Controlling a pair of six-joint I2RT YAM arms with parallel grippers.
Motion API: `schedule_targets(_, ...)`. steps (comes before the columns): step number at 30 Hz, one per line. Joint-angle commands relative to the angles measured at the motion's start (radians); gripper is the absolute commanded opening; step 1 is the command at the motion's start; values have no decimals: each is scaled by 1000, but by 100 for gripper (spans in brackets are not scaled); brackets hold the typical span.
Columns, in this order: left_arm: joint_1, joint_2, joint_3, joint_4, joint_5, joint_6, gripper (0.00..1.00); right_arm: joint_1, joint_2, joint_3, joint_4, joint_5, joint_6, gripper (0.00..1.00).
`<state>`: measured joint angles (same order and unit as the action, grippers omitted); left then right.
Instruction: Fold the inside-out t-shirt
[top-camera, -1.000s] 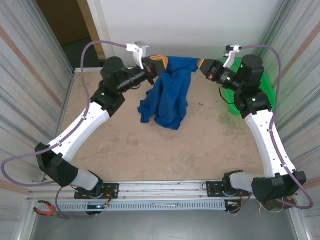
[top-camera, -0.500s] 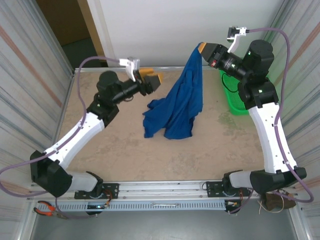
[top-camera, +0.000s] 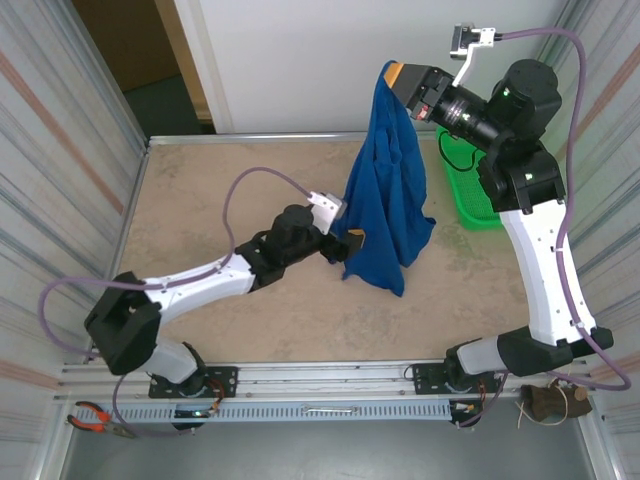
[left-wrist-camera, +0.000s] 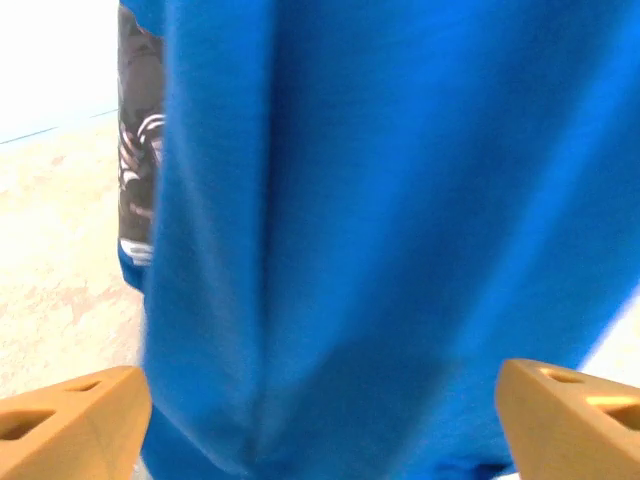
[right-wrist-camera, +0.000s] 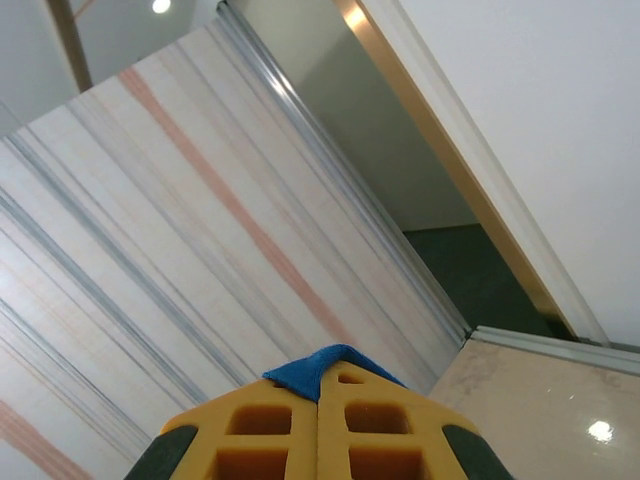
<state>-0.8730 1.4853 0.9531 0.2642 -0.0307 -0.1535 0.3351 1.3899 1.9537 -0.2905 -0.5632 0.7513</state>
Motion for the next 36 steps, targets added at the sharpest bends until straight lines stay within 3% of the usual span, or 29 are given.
schedule_targets(1,-10,72,103,65,-50,20,94,27,-14,16,17,27,-11,0)
schedule_targets(5,-5,182,198,69,-35,0,91,54,-43,2,8,54,-21,0)
schedule_targets(6,5,197,212,70,23,-12,79,56,-52,2,2,63,-24,0)
schedule_targets(7,15,202,220,67,81,-26,60,56,-60,3,-6,70,-26,0)
schedule_targets(9,31,167,195,69,149,-58,13,55,-80,8,-38,99,-48,0)
schedule_targets(10,36,137,169,77,167,-66,0,54,-90,8,-54,121,-57,0)
schedule_targets(15,177,-80,3,161,537,-272,0,40,-131,-5,-72,220,-80,0)
schedule_targets(18,293,-164,-45,140,643,-353,0,38,-89,-16,-52,256,-77,0)
schedule_targets(19,330,-179,-50,115,649,-359,3,38,-64,-21,-41,260,-74,0)
schedule_targets(22,464,-169,-36,11,625,-344,53,39,61,-27,-6,288,-49,0)
schedule_targets(24,560,-121,-25,5,627,-349,70,40,178,-7,10,323,-31,0)
schedule_targets(26,666,-59,-6,7,647,-374,79,23,340,61,0,341,-4,0)
schedule_targets(27,710,-35,3,5,662,-390,83,8,424,119,-27,323,6,10)
schedule_targets(28,751,-12,13,-3,671,-413,87,-9,526,206,-84,291,15,43)
schedule_targets(29,787,2,22,-21,686,-432,96,-29,619,297,-163,249,22,57)
schedule_targets(32,819,-28,19,-102,695,-445,99,-43,694,351,-295,202,0,64)
schedule_targets(36,708,-163,-18,-299,564,-332,99,-8,470,-54,-139,258,-45,70)
